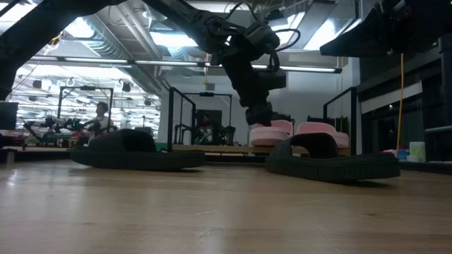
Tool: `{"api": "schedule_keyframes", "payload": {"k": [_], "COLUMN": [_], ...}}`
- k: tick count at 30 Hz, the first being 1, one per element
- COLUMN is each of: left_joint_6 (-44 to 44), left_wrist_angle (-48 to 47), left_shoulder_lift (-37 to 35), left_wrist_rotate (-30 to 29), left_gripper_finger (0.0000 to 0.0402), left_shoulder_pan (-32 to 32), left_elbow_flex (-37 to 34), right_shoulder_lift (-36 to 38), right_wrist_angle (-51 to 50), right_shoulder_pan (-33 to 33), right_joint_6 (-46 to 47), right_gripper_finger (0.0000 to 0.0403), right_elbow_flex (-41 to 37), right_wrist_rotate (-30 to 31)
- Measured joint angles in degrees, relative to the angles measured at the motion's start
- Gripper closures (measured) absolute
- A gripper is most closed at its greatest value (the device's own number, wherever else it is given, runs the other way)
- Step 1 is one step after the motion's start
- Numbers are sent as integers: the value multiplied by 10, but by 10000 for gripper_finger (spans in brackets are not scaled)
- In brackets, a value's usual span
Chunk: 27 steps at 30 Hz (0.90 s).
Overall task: Pick and place slides into the shelf
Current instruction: Put the pink slide on the shelf
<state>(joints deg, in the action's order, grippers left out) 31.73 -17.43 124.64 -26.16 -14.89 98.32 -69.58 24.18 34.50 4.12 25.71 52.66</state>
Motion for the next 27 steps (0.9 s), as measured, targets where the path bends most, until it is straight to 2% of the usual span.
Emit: {"api": "schedule_keyframes", "payload": {"k": [9,27], "left_joint_6": [-2,-57], "left_wrist_angle": [4,10], "left_shoulder_lift": [0,0], "left_wrist_rotate": [-4,-18], "left_gripper_finger": [391,400], "left_shoulder_pan": [-1,-4], "left_elbow_flex": [0,0], "right_shoulder_lift": [0,0], "right_wrist_angle": [0,0], "right_shoulder_pan": [0,0], "right_joint_6": [0,1], "right_gripper_finger": [397,397], "right_elbow_flex": [0,0], "right_wrist_rotate": [0,0]}}
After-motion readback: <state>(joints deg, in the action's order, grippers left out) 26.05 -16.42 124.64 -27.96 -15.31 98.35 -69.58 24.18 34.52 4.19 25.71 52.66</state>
